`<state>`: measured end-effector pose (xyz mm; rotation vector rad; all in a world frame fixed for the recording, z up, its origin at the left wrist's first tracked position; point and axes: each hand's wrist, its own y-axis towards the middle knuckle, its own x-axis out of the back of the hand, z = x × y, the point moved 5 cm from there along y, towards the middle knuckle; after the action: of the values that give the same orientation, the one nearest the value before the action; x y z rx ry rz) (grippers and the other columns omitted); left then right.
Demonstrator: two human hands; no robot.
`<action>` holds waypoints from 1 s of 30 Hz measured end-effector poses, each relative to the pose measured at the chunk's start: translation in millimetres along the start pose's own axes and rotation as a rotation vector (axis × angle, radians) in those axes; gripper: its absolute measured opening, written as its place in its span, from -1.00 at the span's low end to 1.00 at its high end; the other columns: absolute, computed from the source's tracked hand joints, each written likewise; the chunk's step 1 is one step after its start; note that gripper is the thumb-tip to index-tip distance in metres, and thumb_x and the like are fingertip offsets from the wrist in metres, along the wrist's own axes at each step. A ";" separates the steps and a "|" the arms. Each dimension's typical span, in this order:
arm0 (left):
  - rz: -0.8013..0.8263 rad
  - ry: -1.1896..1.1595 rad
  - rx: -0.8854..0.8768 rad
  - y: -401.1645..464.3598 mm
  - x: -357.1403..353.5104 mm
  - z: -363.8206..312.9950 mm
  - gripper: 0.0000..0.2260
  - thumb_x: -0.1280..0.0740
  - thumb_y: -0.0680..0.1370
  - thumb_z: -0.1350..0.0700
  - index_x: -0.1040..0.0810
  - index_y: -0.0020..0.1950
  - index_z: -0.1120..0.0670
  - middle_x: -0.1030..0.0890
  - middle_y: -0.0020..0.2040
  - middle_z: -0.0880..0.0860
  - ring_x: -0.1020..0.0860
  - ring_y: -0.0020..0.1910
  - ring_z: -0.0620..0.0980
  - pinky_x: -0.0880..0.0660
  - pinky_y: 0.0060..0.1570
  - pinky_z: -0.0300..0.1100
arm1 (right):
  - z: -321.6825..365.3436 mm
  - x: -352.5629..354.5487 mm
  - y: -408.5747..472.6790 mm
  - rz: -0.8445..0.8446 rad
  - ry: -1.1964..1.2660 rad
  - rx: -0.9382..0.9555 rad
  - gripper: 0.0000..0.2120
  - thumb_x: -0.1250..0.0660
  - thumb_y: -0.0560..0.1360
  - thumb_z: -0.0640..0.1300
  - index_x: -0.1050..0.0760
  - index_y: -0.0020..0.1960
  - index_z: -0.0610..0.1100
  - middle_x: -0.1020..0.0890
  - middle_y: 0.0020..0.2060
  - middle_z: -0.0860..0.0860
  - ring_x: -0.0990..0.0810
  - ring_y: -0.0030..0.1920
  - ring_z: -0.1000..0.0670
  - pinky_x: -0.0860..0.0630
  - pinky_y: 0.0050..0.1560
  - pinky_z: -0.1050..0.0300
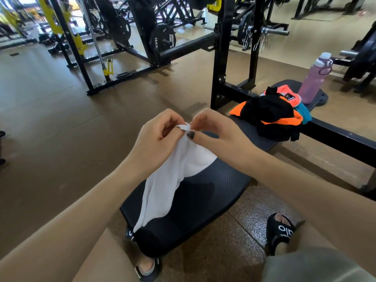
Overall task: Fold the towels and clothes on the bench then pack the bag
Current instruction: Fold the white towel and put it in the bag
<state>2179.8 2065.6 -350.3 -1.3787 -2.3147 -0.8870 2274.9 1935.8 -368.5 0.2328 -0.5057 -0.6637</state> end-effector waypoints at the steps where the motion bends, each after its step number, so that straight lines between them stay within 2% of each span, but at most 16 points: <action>1: 0.005 0.006 -0.006 -1.1 -0.5 -0.9 -0.91 -0.32 0.60 0.25 -0.57 -0.07 0.11 -0.61 -0.19 -0.05 -0.54 -0.21 -0.16 -0.42 -0.19 -0.37 | -1.5 -2.6 -0.2 -0.002 0.009 0.006 -0.92 -0.40 0.56 -0.12 -0.53 0.01 -0.10 -0.63 -0.06 0.09 -0.62 0.09 0.03 -0.53 0.21 -0.15; 4: 0.025 0.040 -0.018 -3.6 -1.8 -3.5 -0.90 -0.32 0.58 0.27 -0.57 -0.10 0.12 -0.57 -0.25 -0.05 -0.49 -0.27 -0.16 -0.38 -0.24 -0.39 | -0.9 -8.5 -2.2 0.000 -0.007 0.030 -0.94 -0.39 0.57 -0.13 -0.52 0.01 -0.07 -0.61 -0.10 0.10 -0.62 0.03 0.02 -0.57 0.14 -0.08; 7: 0.022 0.053 -0.031 -3.2 1.6 -5.4 -0.86 -0.31 0.60 0.23 -0.57 -0.15 0.14 -0.55 -0.29 -0.01 -0.44 -0.32 -0.12 -0.34 -0.29 -0.36 | 0.4 -9.9 -3.3 -0.013 0.021 0.008 -0.96 -0.35 0.60 -0.18 -0.52 -0.03 -0.08 -0.59 -0.17 0.12 -0.58 -0.11 0.09 -0.55 -0.06 0.05; 9: 0.023 0.092 -0.050 -2.9 4.7 -4.8 -0.80 -0.27 0.64 0.19 -0.55 -0.18 0.15 -0.53 -0.30 0.06 -0.45 -0.31 0.01 -0.35 -0.30 -0.25 | 0.5 -10.0 -3.6 0.001 0.029 -0.019 -0.92 -0.31 0.61 -0.18 -0.52 -0.06 -0.09 -0.56 -0.22 0.11 -0.55 -0.15 -0.04 -0.50 -0.12 -0.04; 12: 0.040 0.161 -0.087 -4.4 6.6 -4.2 -0.80 -0.25 0.67 0.15 -0.57 -0.13 0.09 -0.57 -0.27 0.02 -0.50 -0.27 0.02 -0.43 -0.25 -0.14 | 1.8 -8.6 -4.0 0.026 0.030 -0.028 -0.91 -0.30 0.61 -0.20 -0.53 -0.07 -0.14 -0.56 -0.21 -0.03 -0.52 -0.15 -0.12 -0.49 -0.13 -0.07; 14: 0.051 0.157 -0.094 -7.2 5.7 -3.8 -0.83 -0.27 0.67 0.14 -0.60 -0.08 0.06 -0.60 -0.22 -0.02 -0.54 -0.22 0.02 -0.47 -0.21 -0.14 | 1.8 -7.0 -3.8 0.020 0.062 -0.040 -0.91 -0.32 0.60 -0.21 -0.53 -0.08 -0.18 -0.55 -0.23 -0.07 -0.49 -0.21 -0.03 -0.47 -0.17 0.03; 17: 0.066 0.116 -0.109 -12.7 2.7 -3.7 -0.91 -0.31 0.65 0.15 -0.60 0.00 0.05 -0.63 -0.17 -0.03 -0.58 -0.18 0.01 -0.52 -0.15 -0.12 | 0.1 -3.3 -2.2 -0.002 0.120 -0.070 -0.91 -0.35 0.57 -0.23 -0.53 -0.11 -0.19 -0.54 -0.29 0.04 -0.49 -0.24 0.10 -0.44 -0.20 0.17; 21: 0.067 0.110 -0.117 -14.0 0.9 -3.6 -0.97 -0.36 0.63 0.14 -0.60 0.04 0.06 -0.66 -0.10 -0.01 -0.64 -0.09 0.05 -0.58 -0.07 0.05 | -1.8 2.3 -0.6 0.014 0.094 -0.076 -0.94 -0.40 0.54 -0.21 -0.55 -0.11 -0.13 -0.58 -0.26 0.05 -0.54 -0.21 0.06 -0.51 -0.15 0.07; 26: 0.056 0.041 -0.110 -13.5 -2.2 -8.2 -0.97 -0.36 0.62 0.20 -0.56 0.05 0.10 -0.67 -0.01 -0.02 -0.65 0.01 0.02 -0.61 -0.01 -0.01 | 3.7 7.8 2.1 -0.012 0.057 -0.057 -0.90 -0.43 0.52 -0.20 -0.55 -0.14 -0.07 -0.60 -0.26 0.04 -0.56 -0.21 0.07 -0.52 -0.14 0.17; 30: 0.058 0.066 -0.135 -18.2 -9.4 -3.5 -0.97 -0.37 0.61 0.23 -0.57 0.04 0.16 -0.63 0.00 0.01 -0.63 0.02 0.01 -0.60 0.02 -0.11 | 4.6 8.6 1.8 -0.035 0.061 -0.050 -0.94 -0.43 0.45 -0.15 -0.55 -0.14 -0.10 -0.63 -0.22 -0.09 -0.60 -0.17 -0.14 -0.57 -0.12 -0.04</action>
<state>2168.4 2050.6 -359.1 -1.4397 -2.1900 -1.0718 2279.2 1931.5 -360.7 0.2151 -0.4265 -0.7005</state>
